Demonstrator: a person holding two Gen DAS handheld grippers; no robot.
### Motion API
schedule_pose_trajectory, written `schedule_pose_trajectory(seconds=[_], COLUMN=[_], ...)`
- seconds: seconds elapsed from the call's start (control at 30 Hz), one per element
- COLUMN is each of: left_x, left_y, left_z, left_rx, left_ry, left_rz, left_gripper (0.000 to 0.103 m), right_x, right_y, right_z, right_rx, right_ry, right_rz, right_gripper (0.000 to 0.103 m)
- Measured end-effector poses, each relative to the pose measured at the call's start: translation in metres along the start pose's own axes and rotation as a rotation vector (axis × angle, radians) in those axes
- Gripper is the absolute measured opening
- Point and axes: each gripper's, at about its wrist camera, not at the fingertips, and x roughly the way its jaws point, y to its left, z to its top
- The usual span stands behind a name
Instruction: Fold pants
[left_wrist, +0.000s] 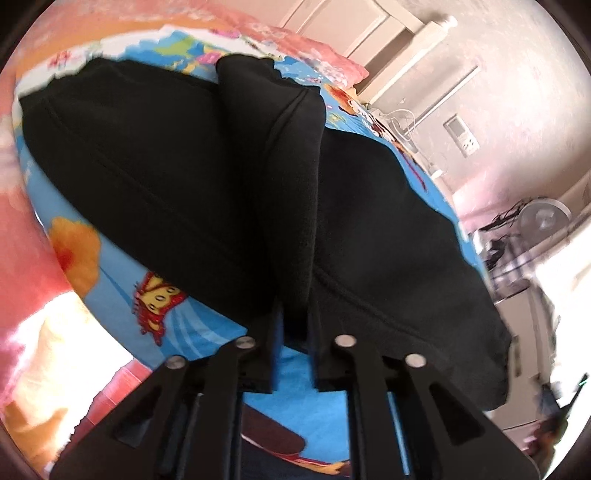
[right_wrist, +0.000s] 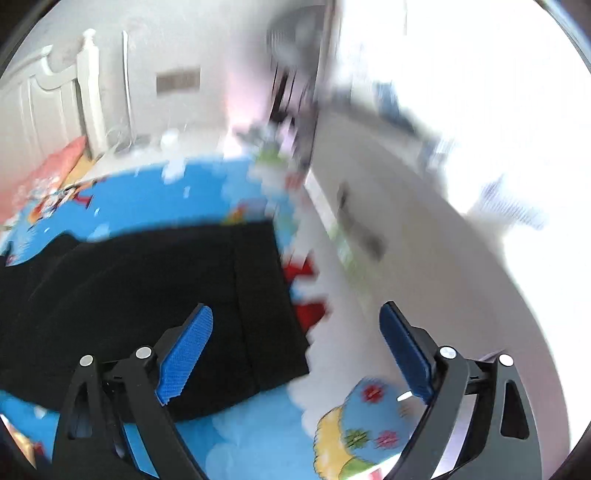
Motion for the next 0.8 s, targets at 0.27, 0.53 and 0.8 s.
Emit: schedule_pose_trajectory(seconds=[0.27,0.53,0.8], left_x=[-0.012,-0.059,0.077], left_y=[-0.007,0.018,-0.096], left_z=[-0.004,0.045,0.206], left_rx=[0.158,0.147,0.468], left_ry=[-0.054,-0.169,-0.065], left_rz=[0.156,0.306,0.359], left_gripper=[0.042,0.046,0.071], right_x=[-0.028,0.009,-0.011], right_y=[0.217,0.317,0.297], right_z=[-0.029,-0.09,-0.086], right_rx=[-0.273,-0.465,-0.411], right_ry=[0.136,0.302,0.313], right_rz=[0.858,0.87,0.881], right_gripper=[0.084,0.084,0.088])
